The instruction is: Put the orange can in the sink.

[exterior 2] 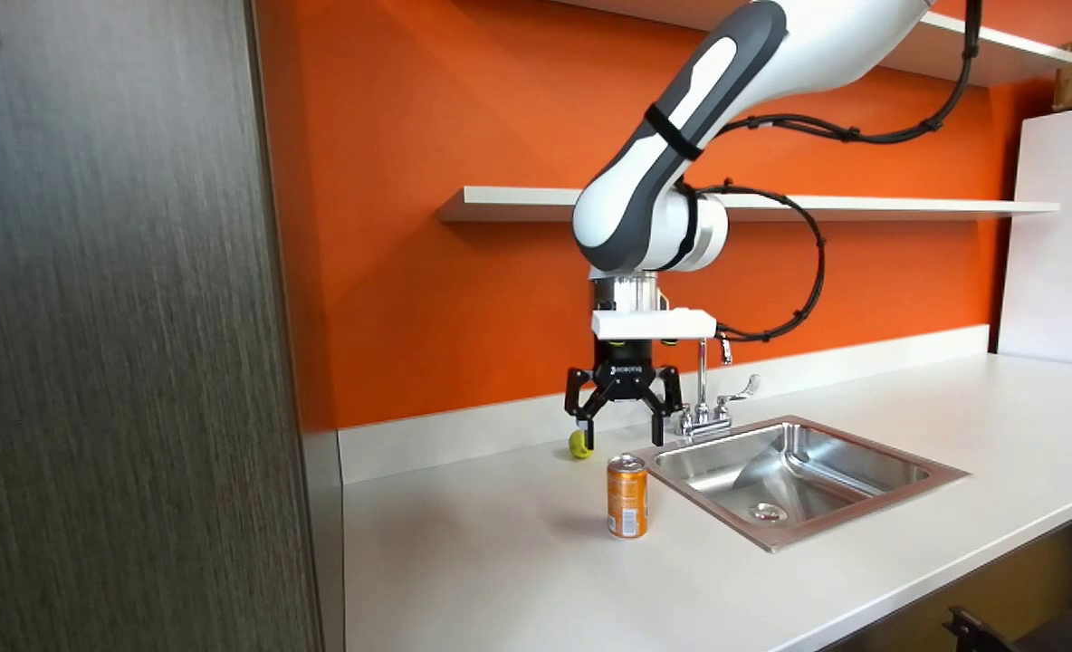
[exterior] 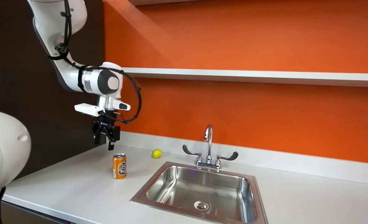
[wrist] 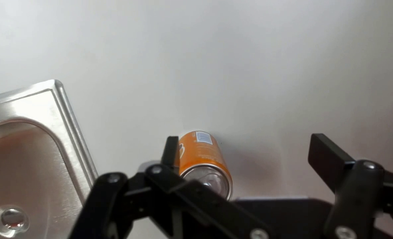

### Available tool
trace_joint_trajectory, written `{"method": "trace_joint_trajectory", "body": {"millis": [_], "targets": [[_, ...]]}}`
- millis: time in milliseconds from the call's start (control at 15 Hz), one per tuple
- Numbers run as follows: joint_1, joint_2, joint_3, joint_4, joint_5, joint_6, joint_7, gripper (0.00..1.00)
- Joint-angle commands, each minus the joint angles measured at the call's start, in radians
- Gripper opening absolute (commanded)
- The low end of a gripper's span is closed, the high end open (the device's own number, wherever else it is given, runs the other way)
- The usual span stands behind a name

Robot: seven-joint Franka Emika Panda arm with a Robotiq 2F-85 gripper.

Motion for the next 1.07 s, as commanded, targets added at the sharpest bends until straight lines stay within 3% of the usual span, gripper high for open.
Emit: {"method": "trace_joint_trajectory", "body": {"millis": [0,1000], "targets": [[-0.004,0.062,-0.014,0.035,-0.017,0.037,0.030,1.00],[0.003,0.229,-0.077,0.155,-0.019,0.055,0.039,1.00]]}}
